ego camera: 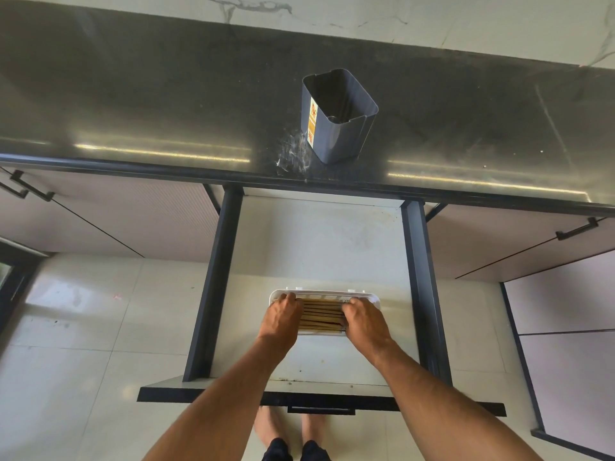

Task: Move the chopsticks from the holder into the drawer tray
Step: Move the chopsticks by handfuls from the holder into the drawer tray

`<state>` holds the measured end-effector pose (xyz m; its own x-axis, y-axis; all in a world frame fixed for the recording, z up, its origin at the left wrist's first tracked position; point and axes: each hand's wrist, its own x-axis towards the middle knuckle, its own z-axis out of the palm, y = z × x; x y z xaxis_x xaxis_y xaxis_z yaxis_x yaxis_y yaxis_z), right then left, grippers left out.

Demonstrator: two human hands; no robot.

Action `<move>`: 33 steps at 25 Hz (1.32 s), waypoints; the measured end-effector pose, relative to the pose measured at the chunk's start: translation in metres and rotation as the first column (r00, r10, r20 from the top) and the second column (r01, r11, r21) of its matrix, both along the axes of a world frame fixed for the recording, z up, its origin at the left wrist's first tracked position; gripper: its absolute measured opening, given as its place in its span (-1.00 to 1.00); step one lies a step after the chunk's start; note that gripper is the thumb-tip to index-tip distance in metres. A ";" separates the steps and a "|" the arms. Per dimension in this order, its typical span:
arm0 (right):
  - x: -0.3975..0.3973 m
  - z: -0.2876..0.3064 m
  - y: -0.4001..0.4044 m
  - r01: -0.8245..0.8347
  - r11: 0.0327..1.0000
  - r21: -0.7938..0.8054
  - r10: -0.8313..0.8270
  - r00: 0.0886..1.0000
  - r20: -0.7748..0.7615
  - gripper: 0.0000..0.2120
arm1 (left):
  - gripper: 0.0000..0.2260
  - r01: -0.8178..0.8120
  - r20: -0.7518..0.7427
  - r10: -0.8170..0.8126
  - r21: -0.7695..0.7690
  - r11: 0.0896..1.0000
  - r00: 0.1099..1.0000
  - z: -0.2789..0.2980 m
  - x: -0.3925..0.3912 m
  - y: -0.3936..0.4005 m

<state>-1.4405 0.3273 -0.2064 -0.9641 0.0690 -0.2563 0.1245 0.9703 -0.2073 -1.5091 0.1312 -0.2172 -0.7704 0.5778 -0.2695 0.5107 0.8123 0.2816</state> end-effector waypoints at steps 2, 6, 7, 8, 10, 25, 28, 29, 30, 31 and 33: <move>0.000 -0.002 0.000 -0.003 1.000 -0.007 0.003 1.000 -0.009 -0.78 | -0.57 -0.018 0.021 0.018 0.007 1.000 1.000 -0.001 0.000 -0.002; 0.002 -0.003 0.003 0.017 0.997 -0.070 -0.020 0.999 -0.038 -0.74 | -0.68 -0.121 0.070 0.113 0.121 0.985 0.991 0.002 0.005 -0.003; 0.003 -0.002 0.004 0.035 0.995 -0.094 -0.041 0.997 -0.066 -0.75 | -0.74 -0.192 0.101 0.175 0.190 0.963 0.979 0.007 0.005 -0.003; 0.003 -0.001 0.006 0.062 0.990 -0.126 -0.077 0.990 -0.116 -0.78 | -0.79 -0.245 0.111 0.223 0.255 0.935 0.968 0.011 0.006 -0.004; 0.006 0.003 0.011 0.125 0.968 -0.219 -0.184 0.943 -0.276 -0.88 | -0.78 -0.249 0.009 0.261 0.337 0.908 0.965 0.015 0.006 -0.008; 0.009 -0.001 0.009 0.796 0.212 -0.566 -0.932 0.340 0.129 -0.52 | -0.75 -0.932 0.574 0.737 0.271 0.241 0.357 0.013 0.012 -0.017; 0.008 -0.002 0.010 0.804 0.245 -0.542 -0.922 0.366 0.127 -0.54 | -0.80 -0.924 0.576 0.723 0.265 0.275 0.381 0.013 0.011 -0.018; 0.009 -0.003 0.010 0.808 0.267 -0.526 -0.913 0.386 0.129 -0.58 | -0.82 -0.921 0.578 0.718 0.251 0.297 0.389 0.012 0.010 -0.019; 0.009 -0.003 0.010 0.812 0.296 -0.504 -0.902 0.411 0.132 -0.65 | -0.84 -0.919 0.571 0.720 0.230 0.321 0.395 0.012 0.009 -0.019; 0.011 -0.003 0.010 0.816 0.322 -0.480 -0.890 0.434 0.139 -0.73 | -0.86 -0.919 0.560 0.730 0.202 0.339 0.392 0.010 0.007 -0.019; 0.014 -0.001 0.009 0.827 0.345 -0.443 -0.873 0.456 0.172 -0.91 | -0.90 -0.923 0.539 0.754 0.145 0.357 0.376 0.006 0.004 -0.019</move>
<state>-1.4269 0.3359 -0.2076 -0.4666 0.7772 -0.4222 0.7917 0.1543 -0.5911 -1.5054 0.1125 -0.2111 -0.8005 -0.2254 -0.5553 -0.5809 0.5194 0.6267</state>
